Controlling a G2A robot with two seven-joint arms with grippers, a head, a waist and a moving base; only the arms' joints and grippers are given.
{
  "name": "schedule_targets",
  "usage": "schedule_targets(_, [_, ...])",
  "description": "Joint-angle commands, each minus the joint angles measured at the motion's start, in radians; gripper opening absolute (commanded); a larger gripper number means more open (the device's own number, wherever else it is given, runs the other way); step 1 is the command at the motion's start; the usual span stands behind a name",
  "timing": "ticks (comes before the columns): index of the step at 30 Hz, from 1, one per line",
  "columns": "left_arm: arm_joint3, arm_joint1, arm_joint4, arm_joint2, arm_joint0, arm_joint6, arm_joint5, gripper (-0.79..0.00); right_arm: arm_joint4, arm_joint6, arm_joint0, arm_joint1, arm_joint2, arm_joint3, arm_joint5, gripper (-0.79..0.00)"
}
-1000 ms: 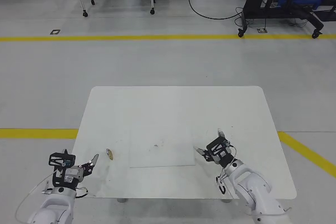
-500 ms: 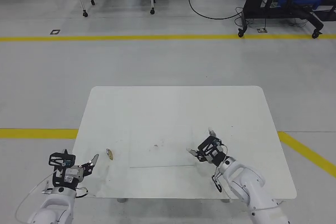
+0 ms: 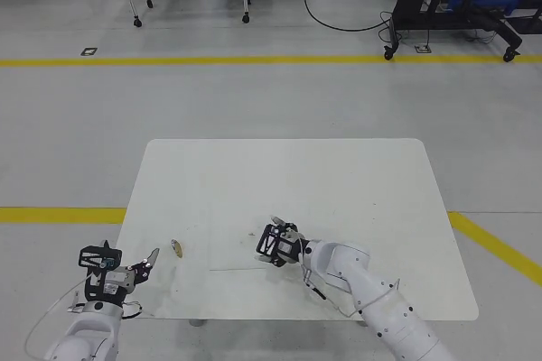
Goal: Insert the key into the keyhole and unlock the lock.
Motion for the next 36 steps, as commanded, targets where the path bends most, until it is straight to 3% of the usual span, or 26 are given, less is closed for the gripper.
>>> schedule_targets(1, [0.000, 0.000, 0.000, 0.000, 0.000, 0.000, 0.000, 0.000, 0.010, 0.008, 0.030, -0.011, -0.023, 0.035, 0.000, -0.425])
schedule_targets(10, [0.000, 0.000, 0.000, 0.000, 0.000, 0.000, 0.000, 0.000, 0.020, 0.015, 0.114, -0.051, -0.104, 0.132, 0.005, -0.437])
schedule_targets(13, [0.000, 0.000, 0.000, 0.000, 0.000, 0.000, 0.000, 0.000, 0.014, 0.032, 0.125, -0.063, -0.118, 0.151, 0.055, -0.431])
schedule_targets(23, [0.000, 0.000, 0.000, 0.000, 0.000, 0.000, 0.000, 0.000, 0.012, 0.036, 0.155, -0.091, -0.153, 0.195, 0.079, -0.459])
schedule_targets(28, [0.000, 0.000, 0.000, 0.000, 0.000, 0.000, 0.000, 0.000, 0.005, 0.039, 0.161, -0.098, -0.158, 0.205, 0.077, -0.625])
schedule_targets(31, [0.000, 0.000, 0.000, 0.000, 0.000, 0.000, 0.000, 0.000, -0.002, 0.048, 0.164, -0.103, -0.162, 0.211, 0.085, -0.785])
schedule_targets(36, [0.000, 0.000, 0.000, 0.000, 0.000, 0.000, 0.000, 0.000, -0.018, 0.044, 0.155, -0.104, -0.156, 0.202, 0.097, -0.785])
